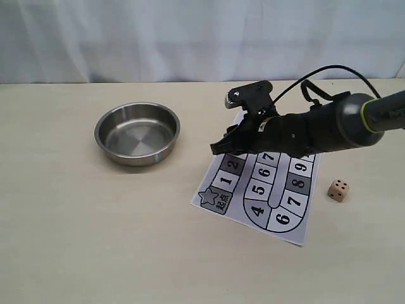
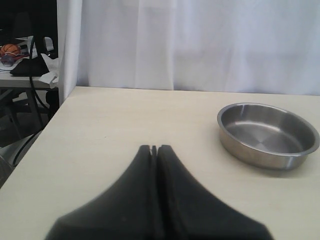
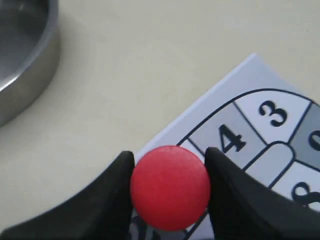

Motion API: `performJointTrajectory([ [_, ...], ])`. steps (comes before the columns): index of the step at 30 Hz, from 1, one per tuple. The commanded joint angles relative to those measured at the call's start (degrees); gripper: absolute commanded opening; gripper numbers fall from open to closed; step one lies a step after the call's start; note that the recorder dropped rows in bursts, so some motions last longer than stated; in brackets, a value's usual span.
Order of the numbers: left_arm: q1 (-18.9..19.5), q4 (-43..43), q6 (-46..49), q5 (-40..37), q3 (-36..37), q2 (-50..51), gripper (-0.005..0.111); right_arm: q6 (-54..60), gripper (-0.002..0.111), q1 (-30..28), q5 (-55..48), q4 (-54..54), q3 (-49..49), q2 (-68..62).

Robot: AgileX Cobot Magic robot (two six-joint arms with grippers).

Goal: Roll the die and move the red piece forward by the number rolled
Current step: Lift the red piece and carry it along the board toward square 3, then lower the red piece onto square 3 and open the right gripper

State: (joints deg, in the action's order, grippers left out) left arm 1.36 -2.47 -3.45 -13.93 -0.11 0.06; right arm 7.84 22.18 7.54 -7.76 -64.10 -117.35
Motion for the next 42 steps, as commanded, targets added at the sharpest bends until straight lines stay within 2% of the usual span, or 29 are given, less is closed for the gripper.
performJointTrajectory([
  [1,0.0,0.1,-0.2,0.6,0.1,-0.1,0.0,0.2,0.004,-2.8,2.7,-2.1,0.1,0.3],
  [13,0.0,0.1,-0.2,0.8,0.1,-0.1,0.0,0.3,0.004,-3.7,-10.0,-2.1,-6.5,-0.2],
  [19,0.0,0.1,-0.2,0.8,0.1,-0.1,0.0,0.3,0.004,-3.6,-9.0,-2.1,-6.5,-6.2],
  [28,0.0,0.1,-0.2,0.6,0.1,-0.1,0.0,0.3,0.004,-3.6,-1.4,-2.1,-6.8,-2.9],
  [42,0.0,0.1,-0.2,0.6,0.1,-0.1,0.0,-1.2,0.004,-5.2,-9.8,-2.2,-16.9,-8.7],
])
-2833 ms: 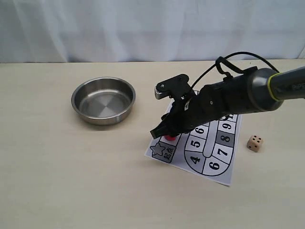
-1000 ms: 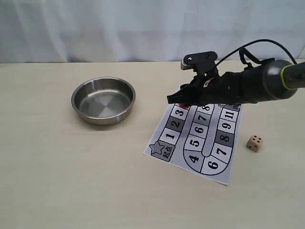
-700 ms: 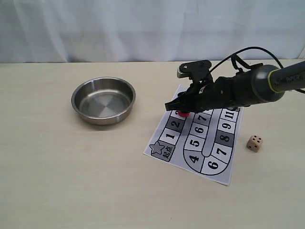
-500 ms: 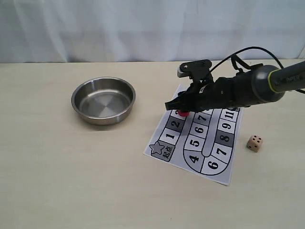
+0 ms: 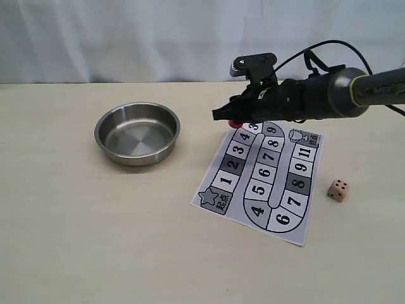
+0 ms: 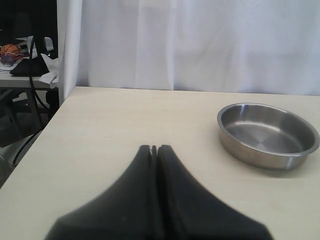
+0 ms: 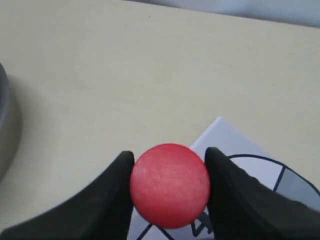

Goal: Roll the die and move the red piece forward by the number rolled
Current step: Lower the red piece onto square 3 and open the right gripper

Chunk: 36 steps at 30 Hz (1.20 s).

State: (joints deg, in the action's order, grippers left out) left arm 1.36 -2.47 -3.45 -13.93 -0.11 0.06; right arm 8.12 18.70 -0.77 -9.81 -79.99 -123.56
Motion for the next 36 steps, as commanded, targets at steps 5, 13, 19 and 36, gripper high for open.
performJointTrajectory([
  [5,0.0,0.1,-0.2,0.6,0.1,-0.1,0.0,-5.4,0.004,-2.8,-4.9,-0.2,-1.0,-5.4],
  [13,0.0,0.0,-0.2,1.0,0.1,-0.1,0.0,-5.4,0.004,-2.8,-5.2,-0.2,-1.0,-5.7],
  [19,0.0,0.0,-0.2,1.0,0.1,-0.1,0.0,-6.9,0.021,-2.8,-5.2,-0.2,-1.0,-5.3],
  [36,0.0,0.0,-0.2,1.0,0.1,-0.1,0.0,-8.4,0.066,-2.8,-3.8,-2.0,-1.3,-3.6],
])
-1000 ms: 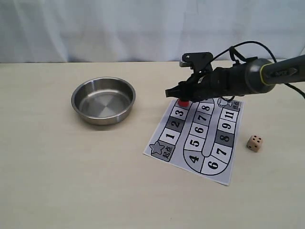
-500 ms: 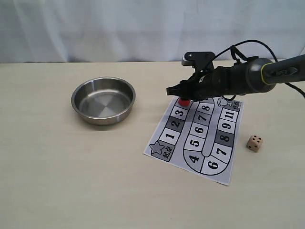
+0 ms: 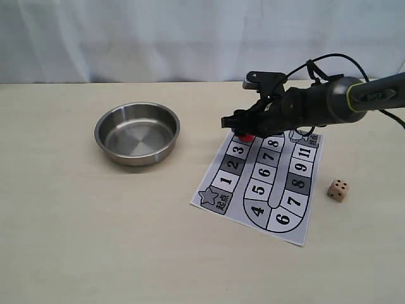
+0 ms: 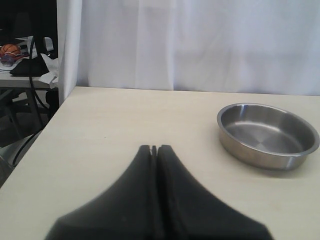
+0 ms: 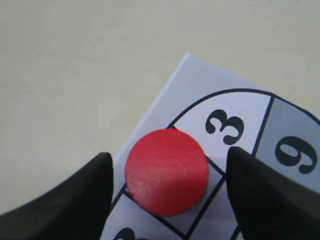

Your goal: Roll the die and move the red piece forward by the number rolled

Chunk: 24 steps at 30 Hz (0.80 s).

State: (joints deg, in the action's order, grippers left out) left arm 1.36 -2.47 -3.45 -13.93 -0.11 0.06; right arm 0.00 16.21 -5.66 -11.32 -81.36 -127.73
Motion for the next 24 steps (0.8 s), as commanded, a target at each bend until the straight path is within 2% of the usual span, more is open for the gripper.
performJointTrajectory([
  [1,0.0,0.0,-0.2,1.0,0.1,-0.1,0.0,-0.3,0.067,-0.3,1.2,-0.4,0.1,0.7],
  [11,0.0,0.1,-0.2,0.5,0.1,-0.1,0.0,0.0,0.068,-0.3,-0.4,-0.4,0.1,5.4],
  [21,0.0,0.1,-0.2,0.5,0.1,-0.1,0.0,0.0,0.067,-0.3,-10.7,2.0,0.1,13.5],
  [22,0.0,0.1,-0.2,0.5,0.1,-0.1,0.0,0.7,0.065,-0.3,-11.8,2.0,0.1,14.2],
  [24,0.0,0.1,-0.2,0.5,0.1,-0.1,0.0,0.7,0.053,-0.3,-13.9,2.0,0.1,15.6],
])
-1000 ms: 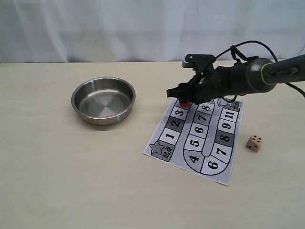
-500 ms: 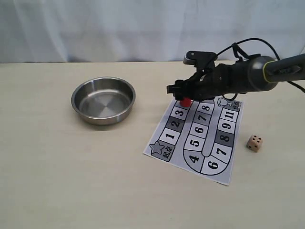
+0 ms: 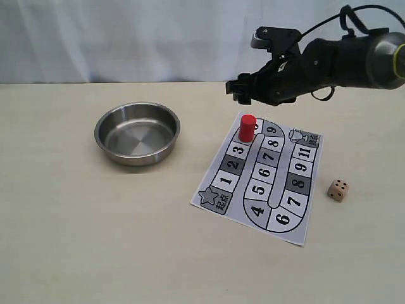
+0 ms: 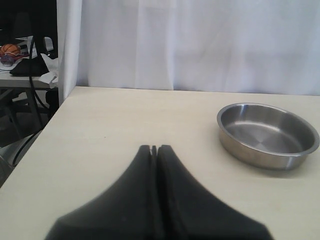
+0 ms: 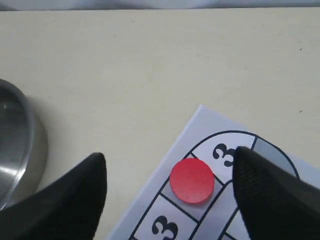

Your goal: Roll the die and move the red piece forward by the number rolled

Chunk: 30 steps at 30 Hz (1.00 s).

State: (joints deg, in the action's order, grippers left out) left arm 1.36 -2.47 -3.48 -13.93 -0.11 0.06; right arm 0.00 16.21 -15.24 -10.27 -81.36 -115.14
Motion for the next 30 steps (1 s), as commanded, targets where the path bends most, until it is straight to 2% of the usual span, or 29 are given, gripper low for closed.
performJointTrajectory([
  [1,0.0,0.1,-0.2,0.5,0.1,-0.1,0.0,0.7,0.045,-0.3,-5.1,0.9,0.1,3.7],
  [6,0.0,0.1,-0.2,0.5,0.1,-0.1,0.0,0.7,0.008,-0.3,-10.0,0.9,0.1,6.8],
  [7,0.0,0.0,-0.2,0.6,0.1,-0.1,0.0,0.6,0.004,-0.3,-10.6,1.9,0.1,7.3],
  [12,0.0,0.0,-0.2,0.9,0.1,-0.1,0.0,0.3,0.004,-1.2,-13.7,6.5,0.1,8.6],
  [22,0.0,0.0,-0.2,0.9,0.1,-0.1,0.0,0.7,0.004,-12.1,-22.0,6.8,0.2,8.6],
  [30,0.0,0.0,-0.2,0.9,0.1,-0.1,0.0,0.8,0.004,-16.4,-26.2,9.2,0.2,8.6],
])
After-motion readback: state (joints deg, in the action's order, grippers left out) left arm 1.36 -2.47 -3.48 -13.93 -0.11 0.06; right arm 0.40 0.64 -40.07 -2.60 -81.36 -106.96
